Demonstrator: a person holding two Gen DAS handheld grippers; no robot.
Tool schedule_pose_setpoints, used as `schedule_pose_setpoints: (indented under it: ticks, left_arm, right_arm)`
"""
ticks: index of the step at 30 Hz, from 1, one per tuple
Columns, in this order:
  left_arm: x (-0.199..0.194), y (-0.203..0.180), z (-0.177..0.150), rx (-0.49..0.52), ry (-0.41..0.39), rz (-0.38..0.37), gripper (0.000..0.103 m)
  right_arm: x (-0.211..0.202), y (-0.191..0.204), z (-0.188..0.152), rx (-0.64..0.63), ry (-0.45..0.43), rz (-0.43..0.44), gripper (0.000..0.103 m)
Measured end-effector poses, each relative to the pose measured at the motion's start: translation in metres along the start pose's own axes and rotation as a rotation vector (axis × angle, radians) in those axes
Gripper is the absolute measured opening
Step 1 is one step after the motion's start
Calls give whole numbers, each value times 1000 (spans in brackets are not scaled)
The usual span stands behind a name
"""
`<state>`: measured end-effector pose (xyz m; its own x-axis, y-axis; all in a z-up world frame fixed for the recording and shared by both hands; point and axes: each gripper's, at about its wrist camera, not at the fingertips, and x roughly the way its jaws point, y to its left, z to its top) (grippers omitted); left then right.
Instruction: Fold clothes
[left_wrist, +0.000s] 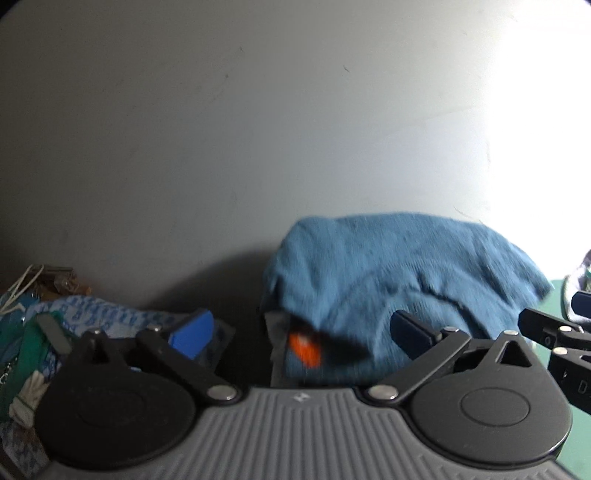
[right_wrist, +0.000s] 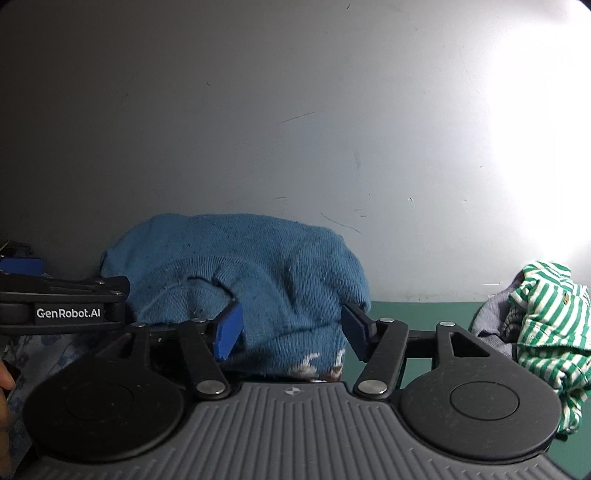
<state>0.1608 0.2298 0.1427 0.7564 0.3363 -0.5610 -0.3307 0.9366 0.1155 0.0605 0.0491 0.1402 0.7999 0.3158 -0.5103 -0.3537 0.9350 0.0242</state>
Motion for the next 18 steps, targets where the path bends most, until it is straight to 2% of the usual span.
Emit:
schedule_pose_setpoints:
  ticks: [2,3,5,7,8,10,14,18]
  left_arm:
    - [-8,13,-14,1,5,-2,102]
    - [-12,19,-21,2,8,-3,102]
    - [4,31,-41,-9,15,-13,103]
    - [15,35,-57,-24,25,-21,103]
    - [16,36,-64,-32,31,-24,103]
    - [7,35,-73,-53,40,-31,103]
    - [0,38,-101,-101,75,-50,103]
    - [-11,36,-124,-74,103,-25,103]
  right_arm:
    - [-24,-3,-9,-2,18,-2,68]
    - [-57,-10,-16,-3,28,1,69]
    - [-96,-21,-29,5,37,6,75]
    - [-65,-22,-22,16,48,8,79]
    - [-82,-26,-29,22,52,8,80]
    - [-17,14,-21,40,58,8,82]
    - [-22,14,-44,75,66,-17,90]
    - [24,17,-56,76,90,-56,92]
